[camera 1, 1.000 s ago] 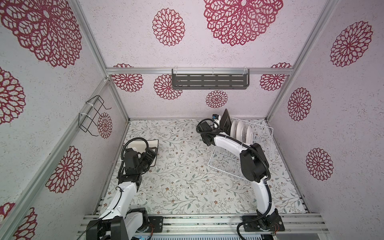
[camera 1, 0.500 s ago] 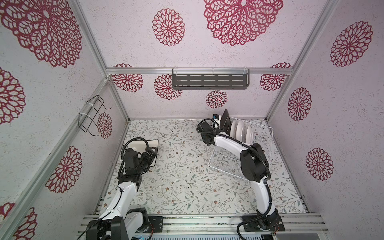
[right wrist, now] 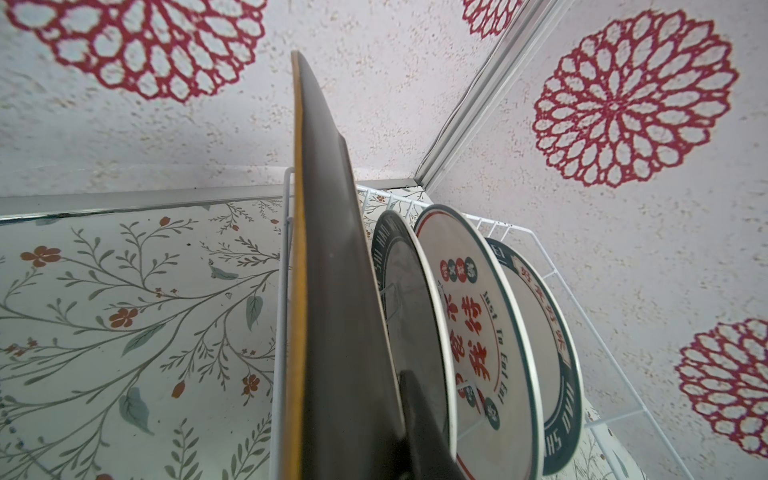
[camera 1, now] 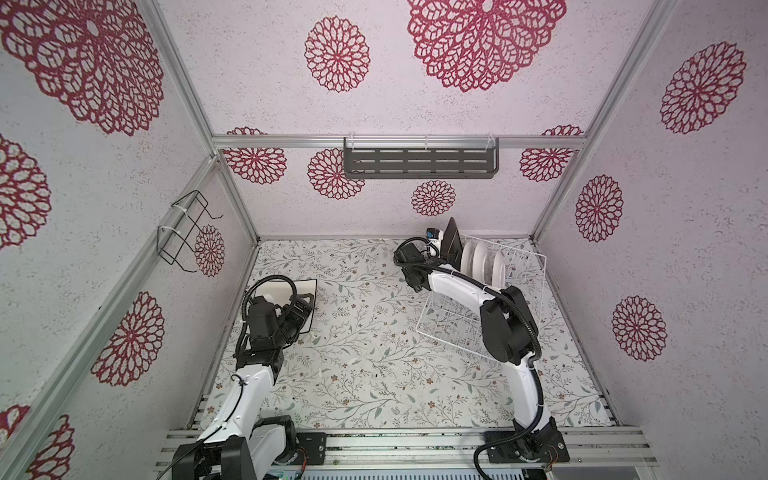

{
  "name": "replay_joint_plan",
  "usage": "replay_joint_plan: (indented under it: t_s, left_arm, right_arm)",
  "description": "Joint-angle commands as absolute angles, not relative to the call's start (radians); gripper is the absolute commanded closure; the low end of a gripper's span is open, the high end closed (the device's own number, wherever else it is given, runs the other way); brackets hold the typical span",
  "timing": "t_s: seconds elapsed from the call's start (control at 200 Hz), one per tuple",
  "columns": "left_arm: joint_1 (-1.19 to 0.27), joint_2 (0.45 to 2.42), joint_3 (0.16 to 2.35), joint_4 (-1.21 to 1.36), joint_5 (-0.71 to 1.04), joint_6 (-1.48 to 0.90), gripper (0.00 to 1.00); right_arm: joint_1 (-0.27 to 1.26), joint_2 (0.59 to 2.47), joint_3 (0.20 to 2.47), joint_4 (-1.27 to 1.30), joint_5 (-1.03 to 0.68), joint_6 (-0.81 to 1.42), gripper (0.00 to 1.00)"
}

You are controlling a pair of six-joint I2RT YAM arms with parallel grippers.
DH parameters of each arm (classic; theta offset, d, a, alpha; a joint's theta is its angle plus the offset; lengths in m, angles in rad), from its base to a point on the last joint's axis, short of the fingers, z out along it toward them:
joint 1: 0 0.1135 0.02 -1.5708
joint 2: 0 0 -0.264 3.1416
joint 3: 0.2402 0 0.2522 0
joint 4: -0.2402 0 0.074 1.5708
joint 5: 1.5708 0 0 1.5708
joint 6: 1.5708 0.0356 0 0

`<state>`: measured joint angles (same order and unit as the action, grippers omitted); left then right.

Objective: Unload the plates from the dish rack
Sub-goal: 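Close the right gripper on the dark square plate's edge in the rack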

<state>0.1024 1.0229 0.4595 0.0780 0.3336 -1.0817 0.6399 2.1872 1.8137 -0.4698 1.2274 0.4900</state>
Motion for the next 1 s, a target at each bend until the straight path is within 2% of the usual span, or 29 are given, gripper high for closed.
replay_joint_plan:
  t_s: [0.0,0.22,0.996]
  left_arm:
    - [0.092,1.012,0.485,0.072,0.327,-1.078,0.03]
    - [0.089,1.017,0.485,0.081,0.329,-1.086,0.03]
    - [0.084,1.002,0.488,0.07,0.33,-1.085,0.03]
  right_arm:
    - [0.635,2.187,1.842,-0.463,1.227,0.49,0.9]
    - [0.637,2.2,1.842,-0.481,1.253,0.532,1.0]
    - [0.637,2.151,1.807,-0.41,1.31,0.503,1.0]
